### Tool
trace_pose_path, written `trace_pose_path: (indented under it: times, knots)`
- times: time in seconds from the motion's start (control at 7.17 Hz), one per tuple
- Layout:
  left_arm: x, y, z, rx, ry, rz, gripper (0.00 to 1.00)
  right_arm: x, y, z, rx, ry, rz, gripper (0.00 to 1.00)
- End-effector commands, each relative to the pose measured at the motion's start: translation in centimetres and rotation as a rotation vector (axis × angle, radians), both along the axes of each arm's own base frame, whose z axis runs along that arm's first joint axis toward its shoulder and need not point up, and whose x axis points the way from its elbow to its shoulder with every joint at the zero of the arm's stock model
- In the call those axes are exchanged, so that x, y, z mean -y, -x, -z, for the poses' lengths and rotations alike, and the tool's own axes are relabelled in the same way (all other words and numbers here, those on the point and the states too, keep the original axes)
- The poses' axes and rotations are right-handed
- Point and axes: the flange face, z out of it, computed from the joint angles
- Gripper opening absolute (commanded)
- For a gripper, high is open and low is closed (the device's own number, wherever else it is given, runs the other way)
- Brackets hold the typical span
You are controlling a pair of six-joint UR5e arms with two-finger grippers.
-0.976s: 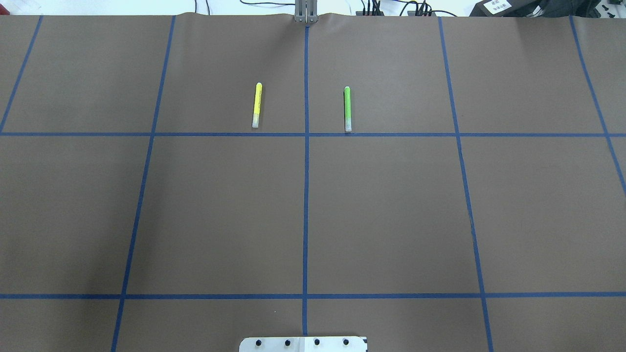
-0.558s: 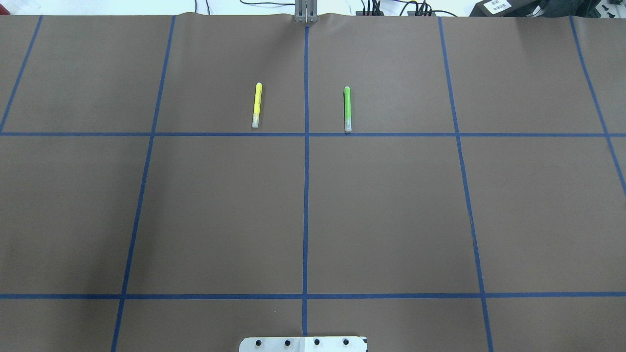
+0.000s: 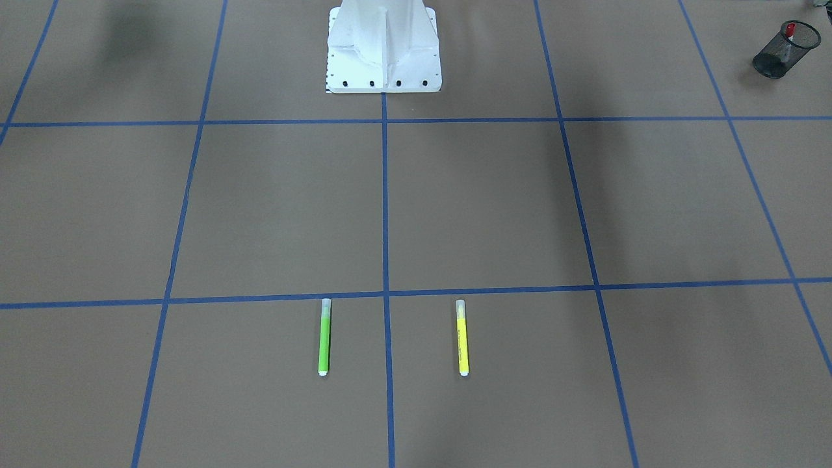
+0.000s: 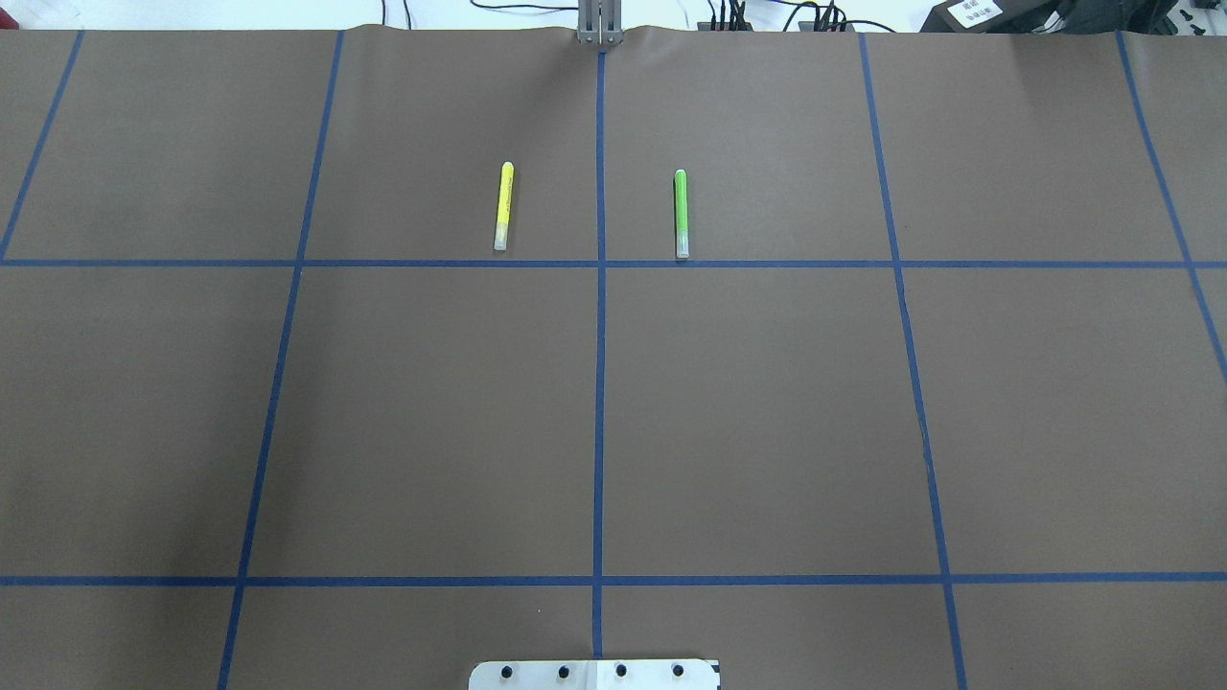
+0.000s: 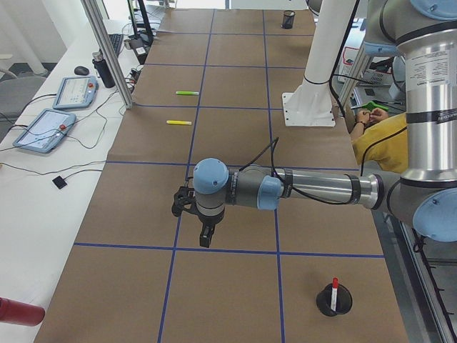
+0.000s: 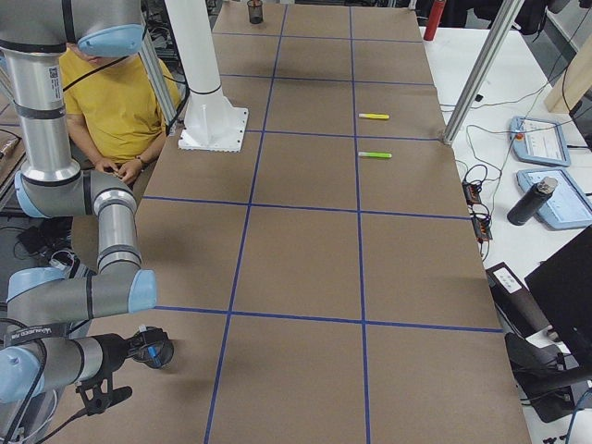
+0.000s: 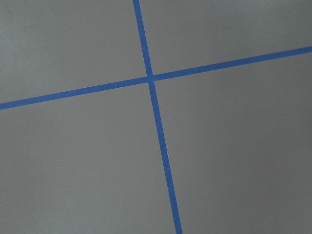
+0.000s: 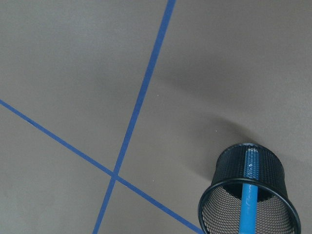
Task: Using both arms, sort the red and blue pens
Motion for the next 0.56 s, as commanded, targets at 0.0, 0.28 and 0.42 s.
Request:
trace_pose_path:
  times: [0.0,0.28,0.42]
  knots:
    - [0.0,0.0,-0.1,0.000,0.002,0.000,1.00,4.2,-1.0,0.4,-0.105,-0.089,0.058,1.00]
    - [0.0,0.0,-0.4,0.000,0.009,0.000,1.00,8.5,-1.0,1.1,-0.185,-0.171,0.128,1.00]
    - [0.0,0.0,-0.5,0.000,0.011,0.000,1.00,10.4,-0.8,1.6,-0.234,-0.215,0.179,1.00]
